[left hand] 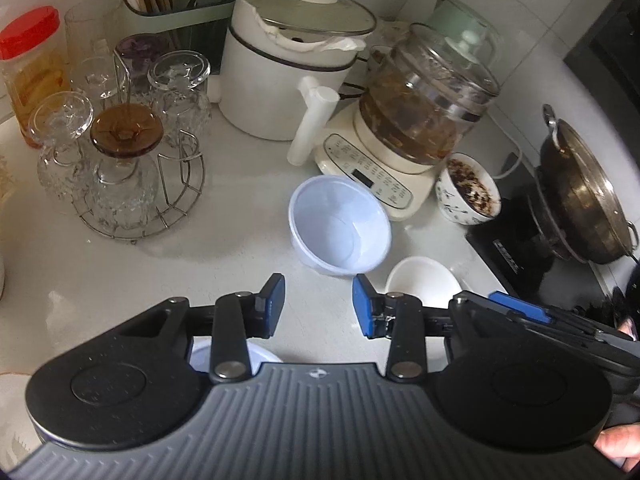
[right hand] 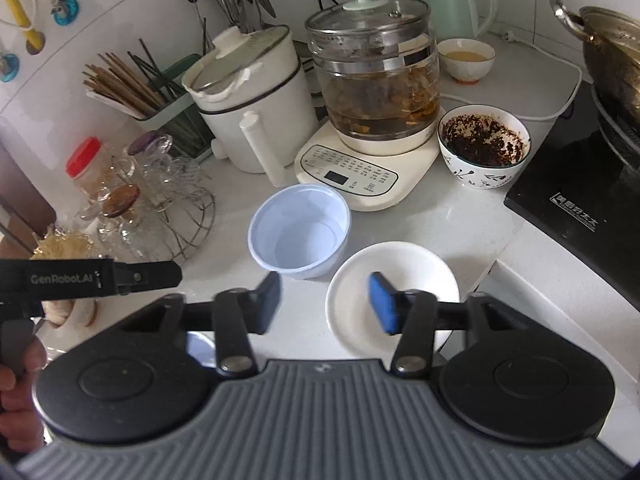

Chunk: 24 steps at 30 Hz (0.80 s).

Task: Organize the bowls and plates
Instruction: 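Move both open grippers to the second light blue plastic bowl, then close both grippers on the rim of the second light blue bowl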

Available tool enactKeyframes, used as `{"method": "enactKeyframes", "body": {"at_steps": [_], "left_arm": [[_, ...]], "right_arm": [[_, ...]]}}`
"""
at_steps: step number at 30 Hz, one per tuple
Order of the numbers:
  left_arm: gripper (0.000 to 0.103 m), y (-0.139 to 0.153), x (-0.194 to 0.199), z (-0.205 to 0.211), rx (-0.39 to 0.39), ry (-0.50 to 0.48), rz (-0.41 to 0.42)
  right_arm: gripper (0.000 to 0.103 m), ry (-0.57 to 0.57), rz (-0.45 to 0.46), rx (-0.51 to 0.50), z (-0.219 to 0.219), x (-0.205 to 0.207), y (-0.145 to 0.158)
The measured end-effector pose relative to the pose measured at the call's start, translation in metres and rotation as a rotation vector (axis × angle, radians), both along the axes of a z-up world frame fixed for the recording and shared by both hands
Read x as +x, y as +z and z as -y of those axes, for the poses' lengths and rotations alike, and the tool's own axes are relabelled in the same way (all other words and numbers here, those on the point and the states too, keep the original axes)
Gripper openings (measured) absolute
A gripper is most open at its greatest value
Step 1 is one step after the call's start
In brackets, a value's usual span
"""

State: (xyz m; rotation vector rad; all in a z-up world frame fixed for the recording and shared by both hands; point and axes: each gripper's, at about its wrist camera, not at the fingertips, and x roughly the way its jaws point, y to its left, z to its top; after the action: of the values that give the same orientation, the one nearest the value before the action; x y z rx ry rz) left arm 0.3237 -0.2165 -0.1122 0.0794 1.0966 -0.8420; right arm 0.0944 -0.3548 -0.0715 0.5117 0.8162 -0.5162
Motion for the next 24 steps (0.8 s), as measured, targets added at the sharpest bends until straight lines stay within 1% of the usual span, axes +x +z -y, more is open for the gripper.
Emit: {"method": "enactKeyframes", "body": {"at_steps": [1, 2, 3, 4, 6, 11, 13, 14, 15, 17, 18, 20, 21, 22, 24], "left_arm": [[0.044, -0.002, 0.003, 0.003, 0.001, 0.009, -0.001], [0.047, -0.004, 0.005, 0.006, 0.002, 0.015, -0.003], [0.052, -0.006, 0.008, 0.009, 0.006, 0.022, -0.002], [0.053, -0.008, 0.011, 0.012, 0.010, 0.031, 0.000], [0.054, -0.014, 0.018, 0.018, 0.014, 0.047, -0.006], [0.053, -0.035, 0.037, 0.036, 0.007, 0.081, -0.060], [0.053, -0.045, 0.045, 0.042, -0.006, 0.092, -0.099], [0.053, -0.051, 0.049, 0.045, -0.008, 0.103, -0.122], [0.053, -0.057, 0.053, 0.047, -0.012, 0.113, -0.143], [0.053, -0.065, 0.058, 0.051, -0.022, 0.132, -0.167], [0.053, -0.069, 0.060, 0.053, -0.016, 0.136, -0.170], [0.052, -0.076, 0.065, 0.058, -0.012, 0.144, -0.173], [0.052, -0.079, 0.067, 0.061, -0.010, 0.150, -0.179], [0.052, -0.083, 0.070, 0.063, -0.009, 0.157, -0.185], [0.050, -0.088, 0.075, 0.066, -0.010, 0.168, -0.186]], "right_arm": [[0.067, 0.002, 0.008, 0.011, 0.005, 0.002, -0.002], [0.067, 0.011, 0.013, 0.023, 0.010, 0.004, -0.004], [0.067, 0.019, 0.014, 0.032, 0.015, 0.008, -0.006], [0.067, 0.024, 0.018, 0.038, 0.020, 0.011, -0.007], [0.067, 0.031, 0.034, 0.038, 0.029, 0.017, -0.010], [0.066, 0.036, 0.023, 0.079, 0.055, 0.038, -0.026], [0.066, 0.043, 0.014, 0.091, 0.064, 0.045, -0.034], [0.064, 0.045, 0.004, 0.097, 0.068, 0.049, -0.039], [0.060, 0.045, -0.004, 0.104, 0.072, 0.053, -0.043], [0.055, 0.042, -0.015, 0.123, 0.080, 0.059, -0.051], [0.052, 0.043, -0.018, 0.129, 0.082, 0.062, -0.054], [0.049, 0.052, -0.019, 0.147, 0.088, 0.067, -0.061], [0.043, 0.055, -0.027, 0.156, 0.090, 0.070, -0.065], [0.041, 0.059, -0.034, 0.161, 0.092, 0.072, -0.069], [0.039, 0.067, -0.043, 0.167, 0.094, 0.077, -0.075]]}}
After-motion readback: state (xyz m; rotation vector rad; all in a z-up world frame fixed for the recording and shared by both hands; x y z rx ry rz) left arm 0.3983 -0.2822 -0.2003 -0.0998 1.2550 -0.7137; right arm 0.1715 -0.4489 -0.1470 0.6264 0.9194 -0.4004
